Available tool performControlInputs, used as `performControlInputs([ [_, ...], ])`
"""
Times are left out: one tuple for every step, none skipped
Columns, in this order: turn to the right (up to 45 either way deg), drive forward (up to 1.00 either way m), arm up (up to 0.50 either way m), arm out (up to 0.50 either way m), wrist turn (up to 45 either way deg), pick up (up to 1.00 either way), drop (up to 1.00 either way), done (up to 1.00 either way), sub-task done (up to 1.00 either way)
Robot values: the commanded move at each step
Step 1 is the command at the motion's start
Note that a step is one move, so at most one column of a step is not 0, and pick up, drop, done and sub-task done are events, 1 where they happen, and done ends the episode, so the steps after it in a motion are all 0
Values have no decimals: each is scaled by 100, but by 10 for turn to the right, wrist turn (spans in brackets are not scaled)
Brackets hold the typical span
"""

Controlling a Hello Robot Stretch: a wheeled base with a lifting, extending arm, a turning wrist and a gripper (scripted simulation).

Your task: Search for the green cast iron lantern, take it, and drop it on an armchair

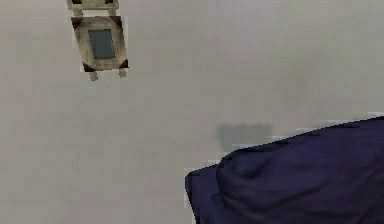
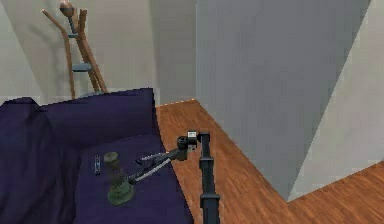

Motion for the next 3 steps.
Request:
performControlInputs([
  [0,0,-32,0,0,0,0,0,0],
  [0,0,0,0,0,0,100,0,0],
  [0,0,10,0,0,0,0,0,0],
])
